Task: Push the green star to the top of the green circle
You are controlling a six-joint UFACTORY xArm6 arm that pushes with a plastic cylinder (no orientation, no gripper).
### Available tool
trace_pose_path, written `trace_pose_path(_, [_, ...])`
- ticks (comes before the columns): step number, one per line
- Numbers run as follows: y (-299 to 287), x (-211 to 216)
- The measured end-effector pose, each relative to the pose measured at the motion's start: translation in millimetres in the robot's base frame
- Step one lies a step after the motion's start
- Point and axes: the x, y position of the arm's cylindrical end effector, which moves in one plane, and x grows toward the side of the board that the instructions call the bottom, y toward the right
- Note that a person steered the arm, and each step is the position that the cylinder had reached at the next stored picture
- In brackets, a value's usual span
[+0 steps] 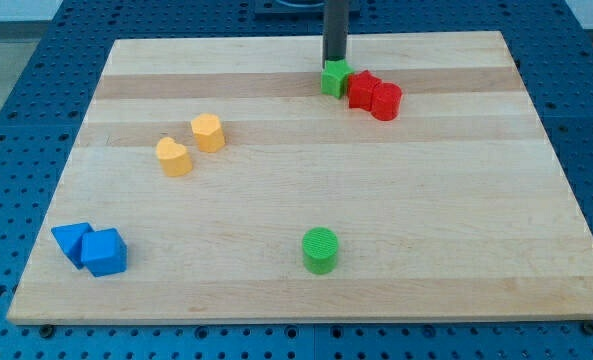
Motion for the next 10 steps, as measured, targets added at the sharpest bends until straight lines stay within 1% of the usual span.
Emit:
trace_pose_path(5, [-4.8, 93.1])
trace_pose_path(6, [-4.8, 92.5])
trace_pose_path(8, [1.5, 73.8])
trace_pose_path(9, [19.3, 74.1])
trace_pose_path(10, [22.6, 84.9])
